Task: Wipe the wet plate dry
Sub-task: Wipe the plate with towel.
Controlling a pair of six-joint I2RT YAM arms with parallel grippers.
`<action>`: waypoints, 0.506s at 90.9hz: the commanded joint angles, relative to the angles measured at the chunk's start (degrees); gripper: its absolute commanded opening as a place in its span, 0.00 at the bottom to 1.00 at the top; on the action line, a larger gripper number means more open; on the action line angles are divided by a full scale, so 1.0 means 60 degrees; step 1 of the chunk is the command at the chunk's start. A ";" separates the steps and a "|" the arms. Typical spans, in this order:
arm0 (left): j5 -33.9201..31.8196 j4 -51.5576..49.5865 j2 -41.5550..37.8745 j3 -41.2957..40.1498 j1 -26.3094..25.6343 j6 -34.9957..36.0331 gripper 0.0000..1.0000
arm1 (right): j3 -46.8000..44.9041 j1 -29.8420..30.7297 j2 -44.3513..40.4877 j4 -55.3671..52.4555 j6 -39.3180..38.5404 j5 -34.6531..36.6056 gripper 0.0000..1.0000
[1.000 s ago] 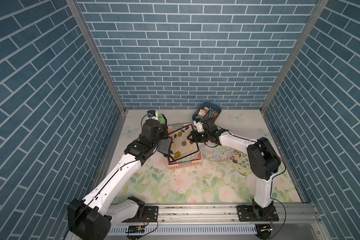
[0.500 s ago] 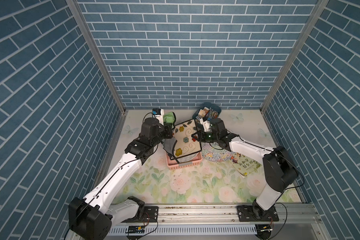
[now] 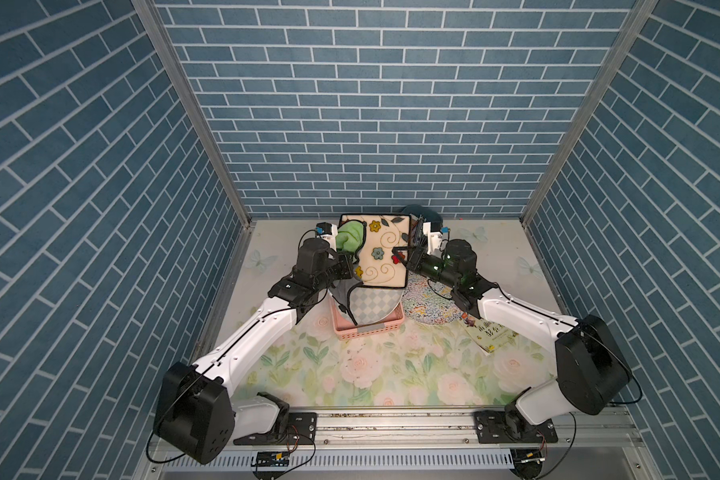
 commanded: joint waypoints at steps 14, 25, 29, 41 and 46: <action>0.0347 -0.0349 0.0991 0.1193 0.0398 0.0047 0.00 | 0.0697 0.1048 -0.0151 0.4776 0.1244 -0.2531 0.00; 0.1761 0.0455 0.1488 0.1322 -0.0570 0.0205 0.00 | 0.1152 0.0613 -0.0082 0.4879 0.1421 -0.2341 0.00; 0.1685 0.0339 0.1657 0.1481 -0.1191 0.0514 0.00 | 0.1224 0.0330 -0.0040 0.5128 0.1739 -0.2246 0.00; 0.1198 0.0371 0.1387 0.0884 -0.1218 0.0036 0.00 | 0.0850 -0.0518 -0.0173 0.6095 0.2577 -0.1942 0.00; 0.1172 0.0538 0.0938 0.0332 -0.0443 -0.0577 0.00 | 0.0634 -0.0615 -0.0393 0.5904 0.2474 -0.1919 0.00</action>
